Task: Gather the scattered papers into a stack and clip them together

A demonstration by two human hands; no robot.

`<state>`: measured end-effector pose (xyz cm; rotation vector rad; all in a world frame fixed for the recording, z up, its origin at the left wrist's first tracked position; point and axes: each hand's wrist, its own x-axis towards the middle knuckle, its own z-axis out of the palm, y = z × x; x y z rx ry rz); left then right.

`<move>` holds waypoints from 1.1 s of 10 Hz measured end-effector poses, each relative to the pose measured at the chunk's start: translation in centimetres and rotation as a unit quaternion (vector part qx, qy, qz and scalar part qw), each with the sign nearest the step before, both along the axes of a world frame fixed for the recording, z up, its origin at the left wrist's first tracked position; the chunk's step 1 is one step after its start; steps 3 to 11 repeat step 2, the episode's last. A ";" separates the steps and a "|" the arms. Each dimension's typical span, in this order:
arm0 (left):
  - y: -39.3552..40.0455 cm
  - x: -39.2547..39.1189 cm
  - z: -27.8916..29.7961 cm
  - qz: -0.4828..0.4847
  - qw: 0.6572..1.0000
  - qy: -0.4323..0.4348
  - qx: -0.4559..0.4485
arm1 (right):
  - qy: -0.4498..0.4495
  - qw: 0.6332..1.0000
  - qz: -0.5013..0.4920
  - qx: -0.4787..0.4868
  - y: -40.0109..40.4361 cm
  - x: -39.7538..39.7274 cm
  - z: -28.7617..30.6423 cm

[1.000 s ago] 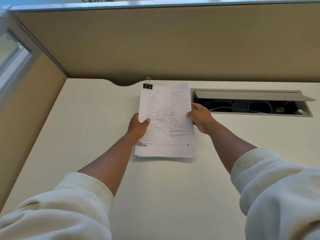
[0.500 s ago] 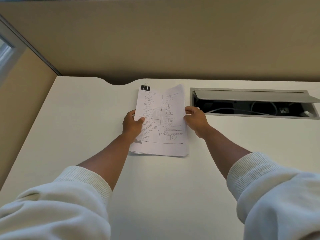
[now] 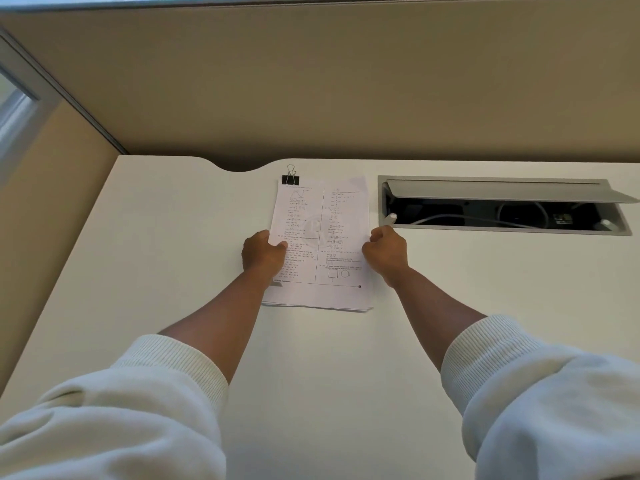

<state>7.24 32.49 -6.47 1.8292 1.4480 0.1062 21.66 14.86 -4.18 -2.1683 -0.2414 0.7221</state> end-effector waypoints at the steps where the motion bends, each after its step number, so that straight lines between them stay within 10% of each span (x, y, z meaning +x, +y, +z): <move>1: -0.2 -0.4 0.6 -0.013 1.000 0.016 0.002 | 0.008 1.000 0.025 -0.011 -0.3 -0.3 0.5; 11: -0.5 0.0 1.3 -0.002 1.000 0.027 0.013 | -0.003 0.999 0.032 -0.022 -0.6 0.0 0.9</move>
